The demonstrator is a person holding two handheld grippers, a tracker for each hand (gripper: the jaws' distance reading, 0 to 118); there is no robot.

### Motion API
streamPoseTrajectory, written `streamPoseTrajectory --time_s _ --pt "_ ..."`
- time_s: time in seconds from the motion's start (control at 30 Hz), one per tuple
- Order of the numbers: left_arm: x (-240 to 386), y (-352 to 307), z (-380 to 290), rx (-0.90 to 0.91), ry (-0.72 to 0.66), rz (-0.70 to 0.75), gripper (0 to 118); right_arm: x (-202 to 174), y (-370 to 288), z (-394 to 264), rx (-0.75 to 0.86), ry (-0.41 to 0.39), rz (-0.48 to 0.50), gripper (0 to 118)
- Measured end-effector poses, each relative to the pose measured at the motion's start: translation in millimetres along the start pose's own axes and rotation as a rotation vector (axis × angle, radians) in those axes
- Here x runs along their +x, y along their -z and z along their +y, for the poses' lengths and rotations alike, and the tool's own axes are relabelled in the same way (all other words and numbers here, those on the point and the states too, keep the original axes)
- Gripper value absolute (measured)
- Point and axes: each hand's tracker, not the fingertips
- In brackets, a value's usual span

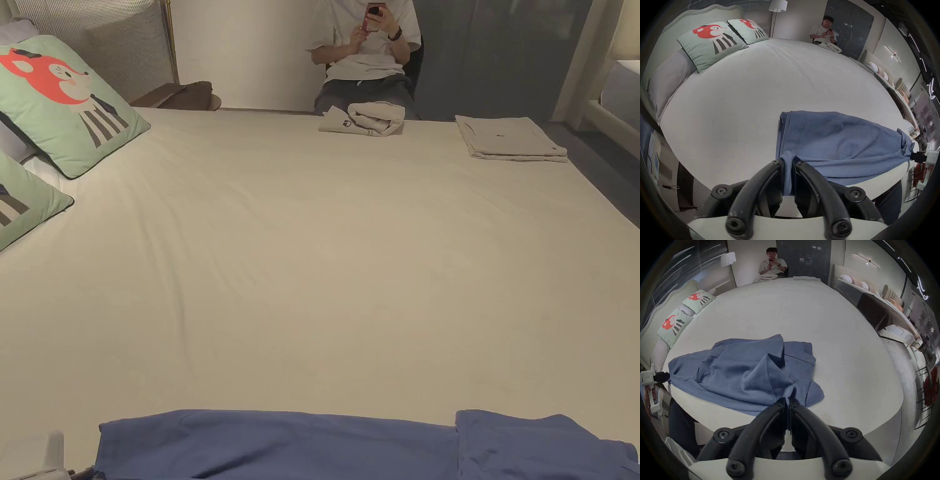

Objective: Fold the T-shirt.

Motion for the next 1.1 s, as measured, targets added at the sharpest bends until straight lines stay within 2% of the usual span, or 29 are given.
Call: streamPoseTrajectory --time_s 0.03,0.07,0.1,0.13,0.2,0.23,0.3,0.37,0.47,0.53,0.6,0.67,0.7,0.9,1.1 --pt "0 -1 -1 0.011 0.001 -0.002 26 2 -2 -1 0.016 0.009 -0.001 7" --pt "2 -5 -1 0.025 -0.001 0.001 57 3 -4 -2 0.043 0.021 0.000 28" --pt "4 -9 -1 0.040 -0.004 0.010 79 2 -9 -2 0.093 0.023 -0.009 55" --pt "5 -12 0 0.059 -0.003 0.017 79 0 -14 -2 0.140 0.016 -0.043 64" --pt "14 -33 3 0.196 -0.016 -0.031 96 -1 -28 3 0.277 0.018 -0.071 82" --pt "19 -43 6 0.253 -0.016 -0.062 102 -5 -37 7 0.345 0.032 -0.065 86" --pt "35 -63 18 0.372 -0.013 -0.091 102 -20 -53 22 0.457 0.041 -0.090 85" --pt "47 -76 29 0.463 0.004 -0.099 102 -36 -63 34 0.564 0.017 -0.116 86" --pt "71 -90 42 0.579 0.042 -0.101 97 -70 -78 52 0.692 0.018 -0.125 86" --pt "84 -95 46 0.629 0.065 -0.089 83 -86 -81 58 0.749 0.012 -0.109 81" --pt "98 -99 48 0.656 0.090 -0.079 46 -102 -78 64 0.786 0.007 -0.091 49" --pt "105 -101 49 0.667 0.099 -0.083 5 -115 -77 69 0.803 0.002 -0.079 7" --pt "108 -101 49 0.672 0.092 -0.085 0 -122 -77 71 0.819 0.002 -0.085 0" --pt "94 -100 58 0.654 0.055 -0.150 0 -146 -69 78 0.823 -0.048 -0.042 0" --pt "38 -80 69 0.509 -0.084 -0.285 0 -166 -65 80 0.805 -0.051 -0.018 0"
